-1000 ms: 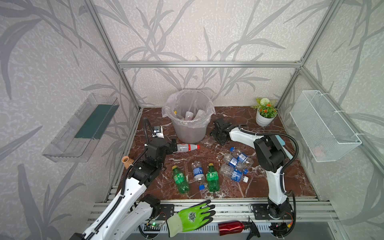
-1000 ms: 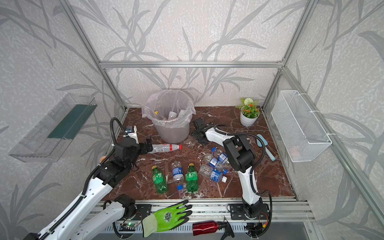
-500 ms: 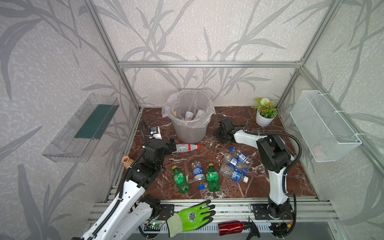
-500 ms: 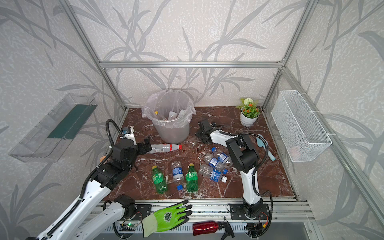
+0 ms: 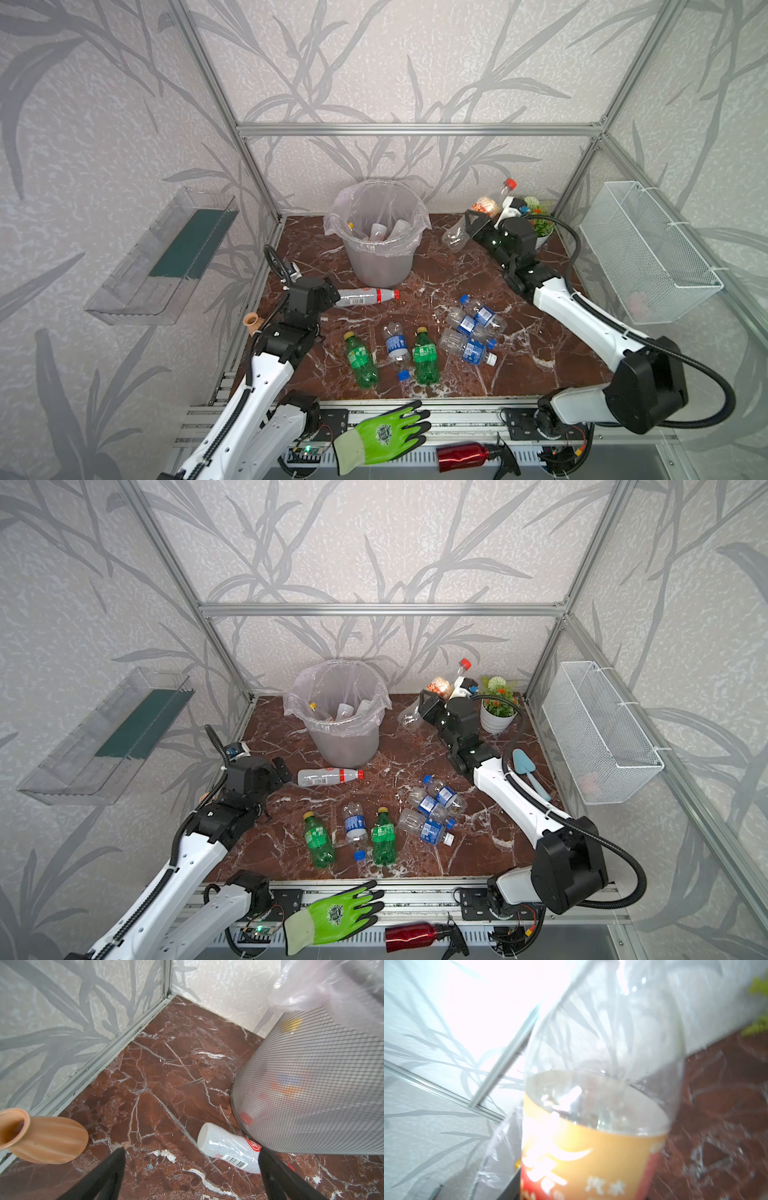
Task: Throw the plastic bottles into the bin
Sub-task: 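Lift the red-capped bottle with the right gripper and drop it into the bin, then withdraw the right gripper while the left gripper descends onto the white red-striped bottle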
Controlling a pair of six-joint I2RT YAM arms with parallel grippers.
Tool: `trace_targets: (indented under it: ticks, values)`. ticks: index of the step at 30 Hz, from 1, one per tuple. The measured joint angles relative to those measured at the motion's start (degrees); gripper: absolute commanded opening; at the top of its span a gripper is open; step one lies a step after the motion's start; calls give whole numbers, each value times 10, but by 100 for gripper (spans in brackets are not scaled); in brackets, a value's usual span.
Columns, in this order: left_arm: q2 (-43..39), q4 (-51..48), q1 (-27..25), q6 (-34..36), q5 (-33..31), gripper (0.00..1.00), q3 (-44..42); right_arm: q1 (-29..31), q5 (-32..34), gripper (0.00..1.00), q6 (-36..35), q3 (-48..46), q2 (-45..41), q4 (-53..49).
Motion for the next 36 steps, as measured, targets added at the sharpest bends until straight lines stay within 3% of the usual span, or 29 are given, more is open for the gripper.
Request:
trace_targets:
  ticks: [4,8,11,13,17,19,23,32,36]
  values:
    - [9,-6,5,-16,20,99,0,16,-2,51,-39,103,26,16]
    - [11,-12,5,-23,34,99,0,64,-21,55,-73,245,121,2]
    - [12,-17,5,-24,40,99,0,105,-46,66,-107,383,230,-63]
    - [12,-21,5,-23,43,99,0,124,-67,79,-130,479,308,-136]
    - [12,-29,5,-16,47,99,2,137,-72,93,-177,564,382,-271]
    - [10,-32,5,-10,47,99,2,134,-59,100,-202,563,377,-320]
    - [-2,-34,6,-4,45,99,2,127,-26,99,-231,496,302,-327]
    - [-3,-38,6,-24,60,99,2,72,15,99,-214,205,44,-229]
    - [0,-30,6,-61,74,99,-9,29,13,99,-184,64,-5,-205]
